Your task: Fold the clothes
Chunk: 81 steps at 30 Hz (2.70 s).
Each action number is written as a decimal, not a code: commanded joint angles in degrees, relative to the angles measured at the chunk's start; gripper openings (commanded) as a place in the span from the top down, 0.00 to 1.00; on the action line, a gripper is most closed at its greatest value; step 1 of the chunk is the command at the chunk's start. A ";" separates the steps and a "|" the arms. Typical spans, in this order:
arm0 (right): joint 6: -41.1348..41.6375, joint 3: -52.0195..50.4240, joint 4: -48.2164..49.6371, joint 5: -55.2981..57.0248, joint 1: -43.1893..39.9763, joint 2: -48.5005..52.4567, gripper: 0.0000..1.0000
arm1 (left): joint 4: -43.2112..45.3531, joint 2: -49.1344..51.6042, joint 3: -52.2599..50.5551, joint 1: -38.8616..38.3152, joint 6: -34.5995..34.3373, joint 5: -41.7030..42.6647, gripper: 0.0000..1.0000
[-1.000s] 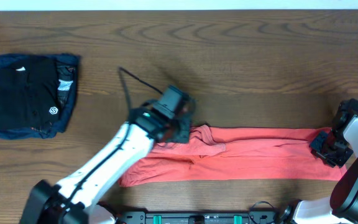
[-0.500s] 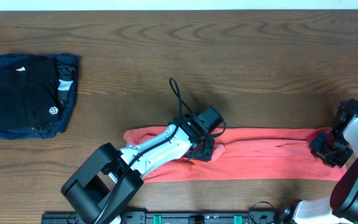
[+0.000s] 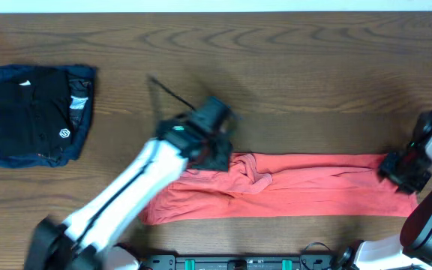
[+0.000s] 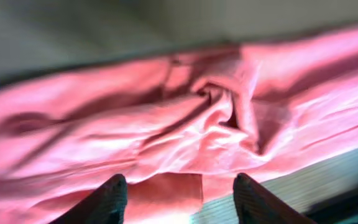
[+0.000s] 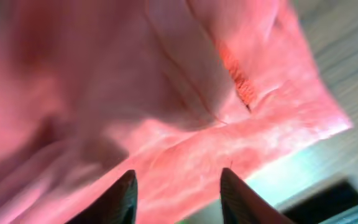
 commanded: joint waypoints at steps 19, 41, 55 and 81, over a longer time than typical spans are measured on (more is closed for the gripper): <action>-27.41 -1.64 9.29 3.54 -2.91 0.13 0.20 | -4.83 -6.32 0.87 6.64 1.75 -0.44 0.43; -29.83 -5.68 17.11 -7.37 -12.28 9.44 0.35 | -4.81 -6.32 0.87 6.64 1.77 -0.50 0.43; -25.33 4.28 12.79 -8.11 -12.28 9.31 0.99 | -4.37 -6.32 0.87 8.79 1.77 -3.21 0.43; -18.93 22.97 -17.03 -0.92 13.11 1.29 0.99 | -4.37 -6.32 0.87 12.59 1.75 -3.23 0.43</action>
